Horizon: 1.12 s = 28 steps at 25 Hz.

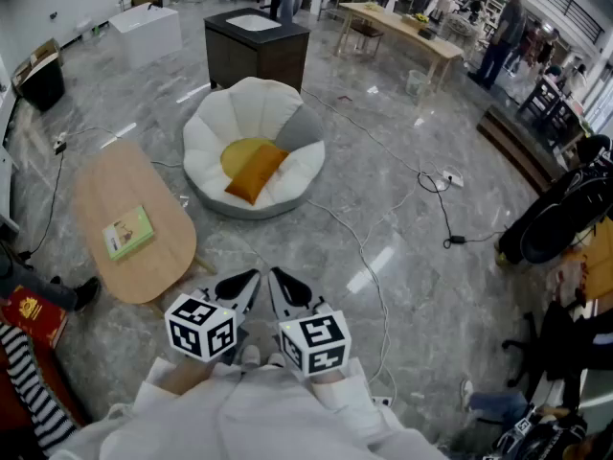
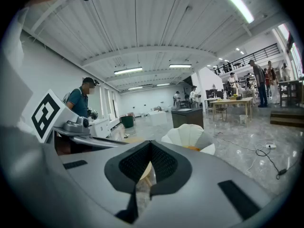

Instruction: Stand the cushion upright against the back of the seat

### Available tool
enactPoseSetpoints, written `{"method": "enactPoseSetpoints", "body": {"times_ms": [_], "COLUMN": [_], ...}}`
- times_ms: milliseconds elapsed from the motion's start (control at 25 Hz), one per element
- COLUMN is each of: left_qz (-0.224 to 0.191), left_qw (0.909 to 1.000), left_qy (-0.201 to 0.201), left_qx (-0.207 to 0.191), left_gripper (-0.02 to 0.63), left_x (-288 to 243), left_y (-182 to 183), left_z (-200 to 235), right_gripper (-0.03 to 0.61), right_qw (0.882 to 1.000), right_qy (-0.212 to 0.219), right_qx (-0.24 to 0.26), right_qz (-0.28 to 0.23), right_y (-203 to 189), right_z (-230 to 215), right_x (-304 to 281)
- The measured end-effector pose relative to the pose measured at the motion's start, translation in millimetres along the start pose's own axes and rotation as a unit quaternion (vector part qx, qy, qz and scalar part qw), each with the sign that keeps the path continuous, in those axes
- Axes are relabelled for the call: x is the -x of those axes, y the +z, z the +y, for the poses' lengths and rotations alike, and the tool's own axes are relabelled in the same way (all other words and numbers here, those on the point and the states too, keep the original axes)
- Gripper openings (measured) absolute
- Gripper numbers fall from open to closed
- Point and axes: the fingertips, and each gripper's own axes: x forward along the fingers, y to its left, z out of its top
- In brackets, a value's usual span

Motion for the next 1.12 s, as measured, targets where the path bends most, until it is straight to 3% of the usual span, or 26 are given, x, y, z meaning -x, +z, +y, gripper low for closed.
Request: {"method": "enactPoseSetpoints", "body": {"times_ms": [680,880,1120], "left_qz": [-0.011,-0.02,-0.026], "left_qw": [0.9997,0.9993,0.998], "left_qy": [-0.005,-0.009,-0.023], "left_qx": [0.022,0.03,0.053], "left_gripper": [0.008,0.008,0.008], "left_x": [3,1,-9], "left_y": [1,5,2], "left_z": [12,10,2], "right_gripper": [0.012,0.014,0.014], "right_qw": [1.0,1.0,0.999], "right_qy": [0.003,0.016,0.02], "right_qx": [0.006,-0.021,-0.025], "right_qz": [0.016,-0.008,0.008], "right_y": [-12,-6,-14], "right_z": [0,-2,-12], "right_x": [-8,-7,1]}}
